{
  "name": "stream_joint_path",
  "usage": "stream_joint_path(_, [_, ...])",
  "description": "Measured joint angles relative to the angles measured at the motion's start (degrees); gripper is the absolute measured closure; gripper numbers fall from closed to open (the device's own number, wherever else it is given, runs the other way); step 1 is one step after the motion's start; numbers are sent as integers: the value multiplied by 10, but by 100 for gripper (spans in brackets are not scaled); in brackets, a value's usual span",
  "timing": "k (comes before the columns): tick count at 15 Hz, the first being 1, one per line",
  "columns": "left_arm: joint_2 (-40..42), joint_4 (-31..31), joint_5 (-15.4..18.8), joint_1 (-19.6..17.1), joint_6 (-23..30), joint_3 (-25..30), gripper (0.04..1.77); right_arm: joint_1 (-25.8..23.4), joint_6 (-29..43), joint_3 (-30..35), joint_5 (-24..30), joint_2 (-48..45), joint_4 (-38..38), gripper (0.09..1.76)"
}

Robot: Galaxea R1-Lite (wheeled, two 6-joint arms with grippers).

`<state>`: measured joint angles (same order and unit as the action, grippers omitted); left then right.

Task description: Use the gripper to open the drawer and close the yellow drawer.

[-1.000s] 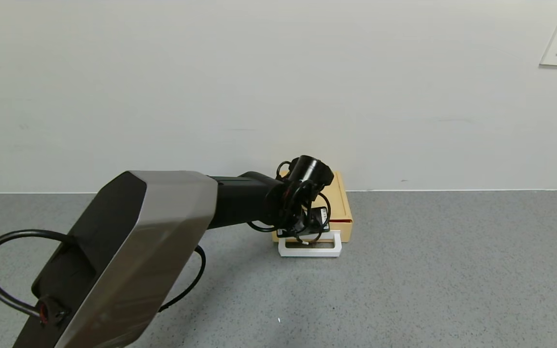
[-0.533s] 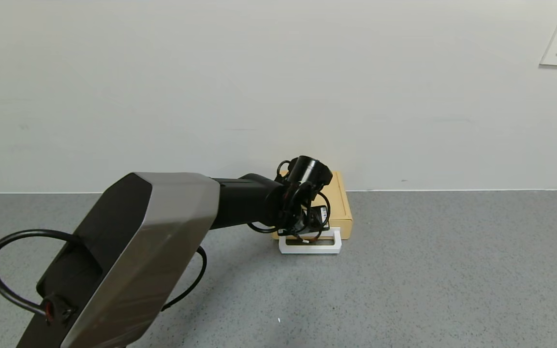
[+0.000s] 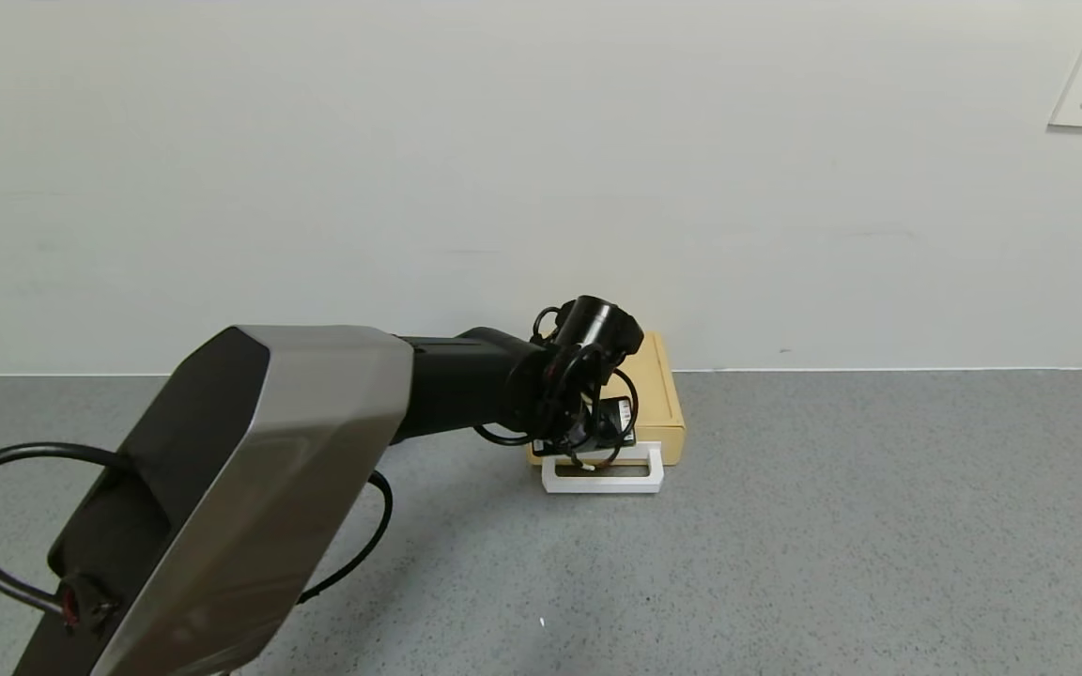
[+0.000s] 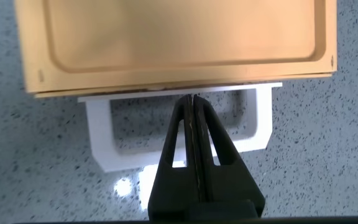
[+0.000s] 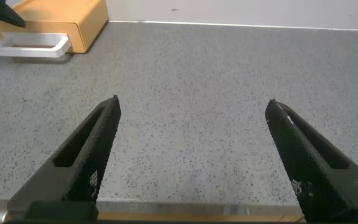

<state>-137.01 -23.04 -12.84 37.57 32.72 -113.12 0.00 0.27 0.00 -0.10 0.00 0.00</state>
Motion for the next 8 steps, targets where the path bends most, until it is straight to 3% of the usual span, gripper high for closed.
stream_joint_path(5, [71, -106, -9, 1, -42, 4, 170, 0, 0, 0, 0, 0, 0, 14])
stream_joint_path(8, [118, -132, -7, -9, -59, 12, 170, 0, 0, 0, 0, 0, 0, 14])
